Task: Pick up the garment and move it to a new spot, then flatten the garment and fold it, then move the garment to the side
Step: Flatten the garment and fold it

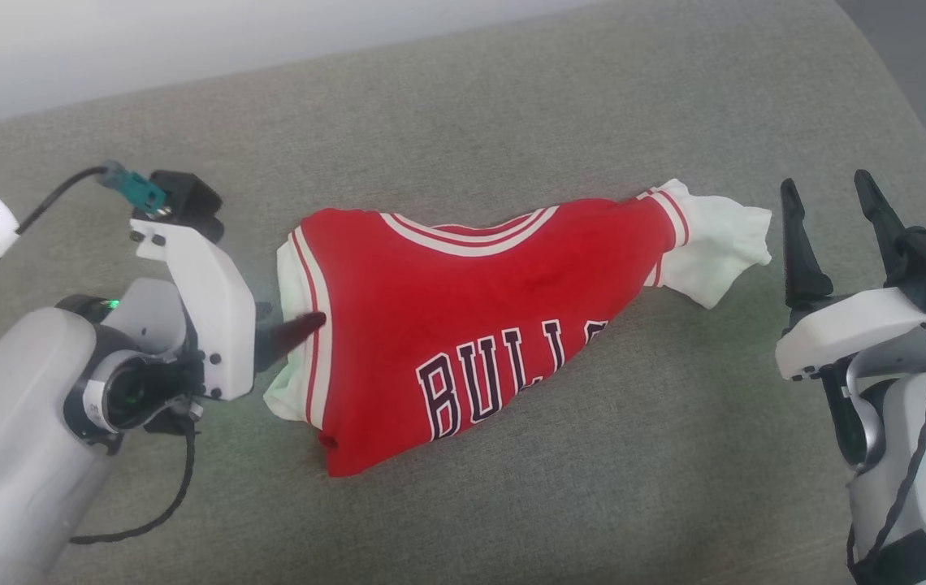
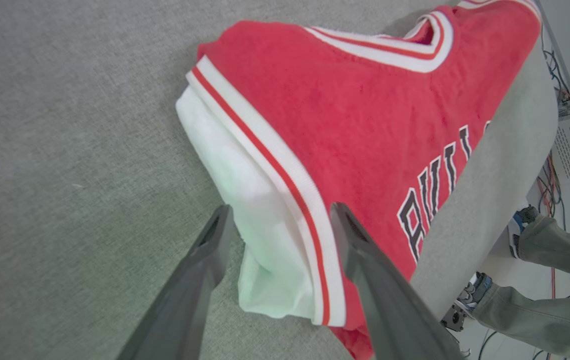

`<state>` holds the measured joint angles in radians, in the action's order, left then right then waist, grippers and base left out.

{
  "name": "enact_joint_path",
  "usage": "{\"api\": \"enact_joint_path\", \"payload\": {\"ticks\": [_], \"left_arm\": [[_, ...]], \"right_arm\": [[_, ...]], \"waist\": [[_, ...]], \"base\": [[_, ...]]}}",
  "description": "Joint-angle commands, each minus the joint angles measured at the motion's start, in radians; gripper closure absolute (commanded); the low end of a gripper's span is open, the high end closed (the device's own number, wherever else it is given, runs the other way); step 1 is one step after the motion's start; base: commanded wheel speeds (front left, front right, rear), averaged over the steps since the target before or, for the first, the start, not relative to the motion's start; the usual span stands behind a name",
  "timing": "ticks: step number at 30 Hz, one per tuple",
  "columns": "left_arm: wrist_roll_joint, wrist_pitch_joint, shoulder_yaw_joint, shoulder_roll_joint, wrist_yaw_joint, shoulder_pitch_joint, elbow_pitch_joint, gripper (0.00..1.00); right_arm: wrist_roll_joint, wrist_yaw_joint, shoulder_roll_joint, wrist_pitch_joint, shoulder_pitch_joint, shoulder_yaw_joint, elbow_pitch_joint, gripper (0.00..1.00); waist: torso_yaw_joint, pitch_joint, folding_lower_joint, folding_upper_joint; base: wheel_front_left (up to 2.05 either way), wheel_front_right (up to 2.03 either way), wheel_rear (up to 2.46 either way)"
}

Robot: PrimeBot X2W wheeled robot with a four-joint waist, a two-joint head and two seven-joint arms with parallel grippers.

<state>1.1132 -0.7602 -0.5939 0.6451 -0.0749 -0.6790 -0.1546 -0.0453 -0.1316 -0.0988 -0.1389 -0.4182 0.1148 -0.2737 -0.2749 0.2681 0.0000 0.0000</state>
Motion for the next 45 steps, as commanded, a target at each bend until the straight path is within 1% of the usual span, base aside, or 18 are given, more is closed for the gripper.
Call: {"api": "enact_joint_path", "payload": {"ticks": [1, 6, 10, 13, 14, 15, 16, 18, 21, 25, 28, 33, 39, 42, 45], "left_arm": [[0.0, -0.004, -0.002, 0.0, -0.004, 0.002, 0.0, 0.0], [-0.022, -0.011, -0.032, -0.008, -0.002, 0.02, -0.032, 0.0], [-0.045, -0.005, -0.054, -0.012, 0.009, 0.02, -0.081, 0.0], [-0.035, 0.001, -0.06, -0.028, 0.016, 0.022, -0.124, 0.0], [-0.031, -0.005, -0.064, -0.031, 0.023, 0.021, -0.137, 0.19], [-0.03, -0.001, -0.066, -0.034, 0.03, 0.019, -0.147, 0.76], [-0.03, 0.007, -0.065, -0.038, 0.039, 0.013, -0.154, 1.0], [-0.021, 0.011, -0.06, -0.042, 0.052, 0.008, -0.168, 1.0], [-0.027, 0.02, -0.054, -0.029, 0.069, -0.004, -0.182, 1.0], [-0.039, 0.032, -0.037, 0.001, 0.066, -0.02, -0.178, 1.0], [-0.039, 0.046, -0.017, 0.039, 0.065, -0.011, -0.165, 1.0], [-0.036, 0.061, 0.019, 0.114, 0.046, 0.02, -0.135, 1.0], [-0.027, 0.069, 0.064, 0.21, 0.01, 0.063, -0.087, 1.0], [-0.018, 0.07, 0.08, 0.225, -0.003, 0.08, -0.047, 1.0], [0.003, 0.063, 0.083, 0.21, -0.008, 0.083, -0.002, 1.0]], "right_arm": [[-0.004, 0.002, 0.002, 0.001, 0.0, -0.001, 0.002, 0.0], [-0.01, 0.002, 0.005, -0.003, 0.004, -0.002, 0.011, 0.0], [-0.014, 0.002, 0.008, -0.009, 0.005, -0.004, 0.015, 0.0], [-0.018, 0.002, 0.011, -0.013, 0.006, -0.004, 0.017, 0.0], [-0.019, 0.002, 0.011, -0.015, 0.006, -0.004, 0.017, 0.0], [-0.021, 0.002, 0.012, -0.015, 0.007, -0.003, 0.017, 0.0], [-0.022, 0.002, 0.012, -0.016, 0.007, -0.004, 0.018, 0.0], [-0.022, 0.002, 0.013, -0.019, 0.006, -0.001, 0.019, 0.0], [-0.018, 0.002, 0.012, -0.02, 0.009, 0.006, 0.021, 0.0], [-0.011, 0.002, 0.011, -0.017, 0.012, 0.013, 0.025, 0.0], [-0.008, 0.002, 0.01, -0.015, 0.016, 0.016, 0.025, 0.0], [-0.004, 0.002, 0.006, -0.01, 0.02, 0.018, 0.026, 0.0], [-0.007, 0.002, 0.004, -0.006, 0.019, 0.013, 0.026, 0.0], [-0.005, 0.002, 0.006, -0.003, 0.021, 0.012, 0.028, 0.0], [-0.005, 0.002, 0.007, -0.003, 0.021, 0.01, 0.028, 0.0]], "waist": [[-0.003, 0.002, 0.0, 0.0], [-0.014, 0.008, 0.0, 0.0], [-0.02, 0.011, 0.0, 0.0], [-0.022, 0.013, 0.0, 0.0], [-0.022, 0.014, 0.0, 0.0], [-0.022, 0.014, 0.0, 0.0], [-0.021, 0.016, 0.0, 0.0], [-0.017, 0.016, 0.0, 0.0], [-0.006, 0.013, 0.0, 0.0], [0.013, 0.003, 0.0, 0.0], [0.031, -0.005, 0.0, 0.0], [0.06, -0.018, 0.0, 0.0], [0.083, -0.028, 0.0, 0.0], [0.088, -0.033, 0.0, 0.0], [0.09, -0.036, 0.0, 0.0]], "base": [[0.0, 0.0, 0.0], [0.0, 0.0, 0.0], [0.0, 0.0, 0.0], [0.0, 0.0, 0.0], [0.0, 0.0, 0.0], [0.0, 0.0, 0.0], [0.0, 0.0, 0.0], [0.0, 0.0, 0.0], [0.0, 0.0, 0.0], [0.0, 0.0, 0.0], [0.0, 0.0, 0.0], [0.0, 0.0, 0.0], [0.0, 0.0, 0.0], [0.0, 0.0, 0.0], [0.0, 0.0, 0.0]]}}
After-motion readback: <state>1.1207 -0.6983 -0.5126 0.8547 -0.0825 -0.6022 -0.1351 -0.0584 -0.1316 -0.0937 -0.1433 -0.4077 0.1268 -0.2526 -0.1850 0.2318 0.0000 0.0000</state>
